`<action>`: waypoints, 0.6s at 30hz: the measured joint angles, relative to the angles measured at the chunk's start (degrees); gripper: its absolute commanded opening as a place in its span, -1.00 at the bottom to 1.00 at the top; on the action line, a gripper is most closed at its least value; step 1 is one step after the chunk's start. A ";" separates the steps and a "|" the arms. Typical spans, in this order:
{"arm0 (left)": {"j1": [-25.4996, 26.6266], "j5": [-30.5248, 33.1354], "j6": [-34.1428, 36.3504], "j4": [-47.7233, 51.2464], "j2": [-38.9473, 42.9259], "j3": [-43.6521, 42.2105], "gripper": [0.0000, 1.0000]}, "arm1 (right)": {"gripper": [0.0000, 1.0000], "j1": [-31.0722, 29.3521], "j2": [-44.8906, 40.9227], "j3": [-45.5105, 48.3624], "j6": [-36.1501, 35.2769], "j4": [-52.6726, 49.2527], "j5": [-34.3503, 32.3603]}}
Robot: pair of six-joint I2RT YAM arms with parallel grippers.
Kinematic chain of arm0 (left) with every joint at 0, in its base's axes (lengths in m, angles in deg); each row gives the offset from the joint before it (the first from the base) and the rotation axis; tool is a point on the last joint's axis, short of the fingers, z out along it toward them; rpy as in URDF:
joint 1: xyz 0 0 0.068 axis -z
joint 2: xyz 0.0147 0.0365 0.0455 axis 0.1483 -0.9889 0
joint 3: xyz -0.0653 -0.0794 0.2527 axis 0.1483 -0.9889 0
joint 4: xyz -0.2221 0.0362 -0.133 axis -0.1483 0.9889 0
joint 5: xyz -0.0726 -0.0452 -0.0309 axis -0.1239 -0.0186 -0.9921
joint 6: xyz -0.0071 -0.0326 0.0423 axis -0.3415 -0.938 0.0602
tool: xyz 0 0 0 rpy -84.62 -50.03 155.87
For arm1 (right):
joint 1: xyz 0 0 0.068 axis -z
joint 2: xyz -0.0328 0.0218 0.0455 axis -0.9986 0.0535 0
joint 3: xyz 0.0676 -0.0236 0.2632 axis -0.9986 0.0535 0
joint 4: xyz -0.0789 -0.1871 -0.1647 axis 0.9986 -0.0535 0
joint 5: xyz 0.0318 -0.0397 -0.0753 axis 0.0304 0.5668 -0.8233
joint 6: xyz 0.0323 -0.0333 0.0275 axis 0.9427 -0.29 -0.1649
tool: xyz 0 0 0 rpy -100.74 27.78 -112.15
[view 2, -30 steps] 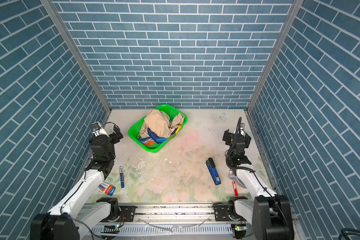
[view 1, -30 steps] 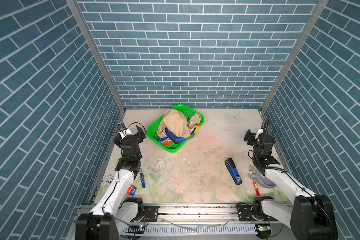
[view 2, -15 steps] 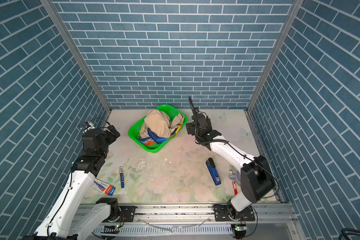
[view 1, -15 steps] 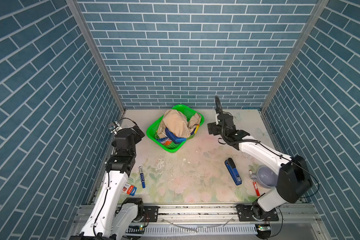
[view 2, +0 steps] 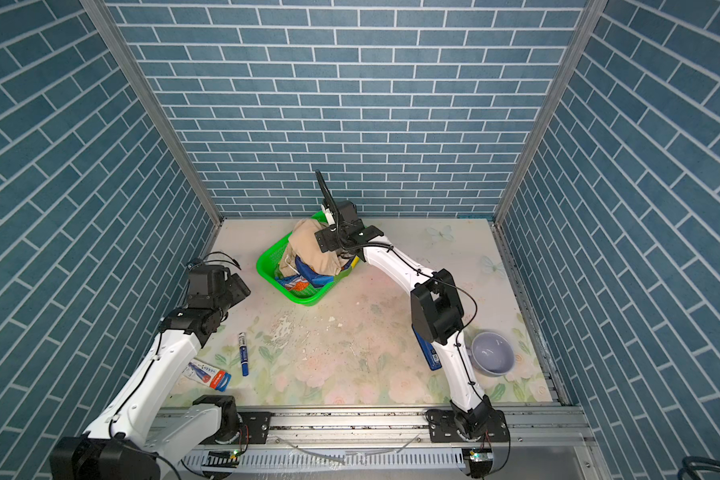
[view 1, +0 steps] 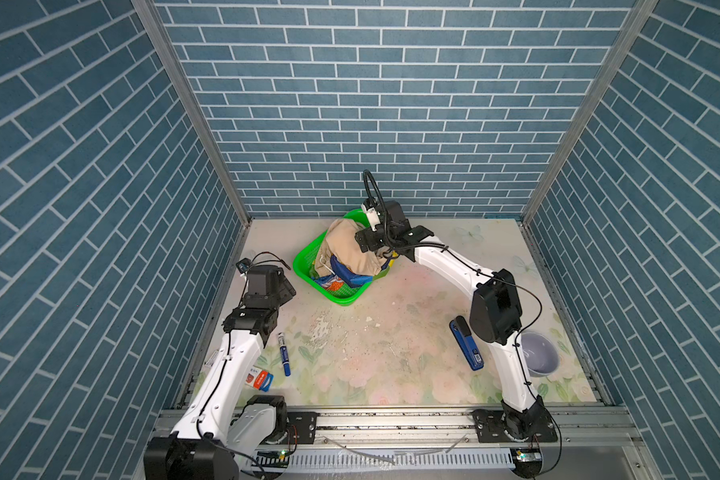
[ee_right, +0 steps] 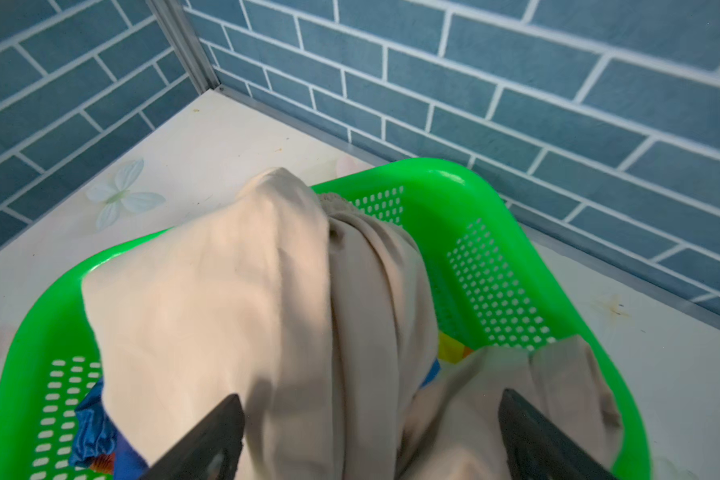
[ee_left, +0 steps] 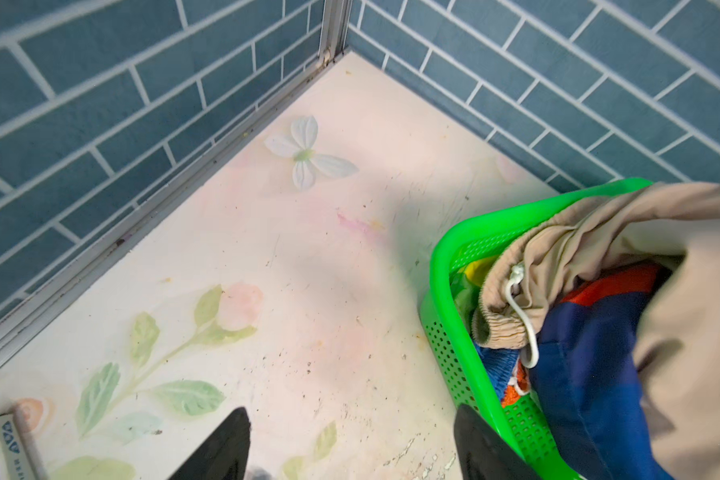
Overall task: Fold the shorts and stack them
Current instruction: 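Reach the right gripper into the green basket and grasp the beige shorts, then lift the beige shorts high out of the basket with the right gripper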
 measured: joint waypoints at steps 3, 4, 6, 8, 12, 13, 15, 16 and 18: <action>0.20 -1.01 -0.44 -1.29 -3.80 -0.07 0.52 | 0.72 -0.22 3.69 -3.10 0.02 -1.68 4.02; 0.33 -1.27 -0.61 -1.79 -4.74 -0.11 0.52 | 0.68 -0.31 4.61 -3.93 -0.07 -2.12 5.07; 0.85 -1.81 -1.18 -3.02 -6.71 -0.11 0.52 | 0.64 -0.52 6.49 -5.88 0.04 -3.19 7.76; 1.53 -2.27 -1.70 -4.00 -8.17 -0.11 0.51 | 0.47 -0.72 7.72 -7.74 -0.04 -4.07 10.05; 3.30 -2.69 -2.62 -6.12 -10.80 -0.11 0.44 | -1.00 -0.94 8.57 -10.64 -0.57 -6.51 13.00; 3.76 -2.71 -2.80 -6.43 -11.30 -0.11 0.41 | -1.00 -0.96 8.57 -11.10 -0.55 -6.84 13.38; 4.79 -2.78 -2.93 -6.82 -12.39 0.04 0.35 | -1.00 -1.03 8.55 -12.00 -0.33 -7.34 14.05; 5.20 -2.86 -2.99 -6.86 -12.85 0.24 0.32 | -1.00 -1.07 8.44 -12.02 -0.22 -7.50 14.16; 6.05 -3.45 -3.26 -7.23 -13.49 0.46 0.31 | -1.00 -1.20 8.00 -12.02 -0.15 -8.35 14.23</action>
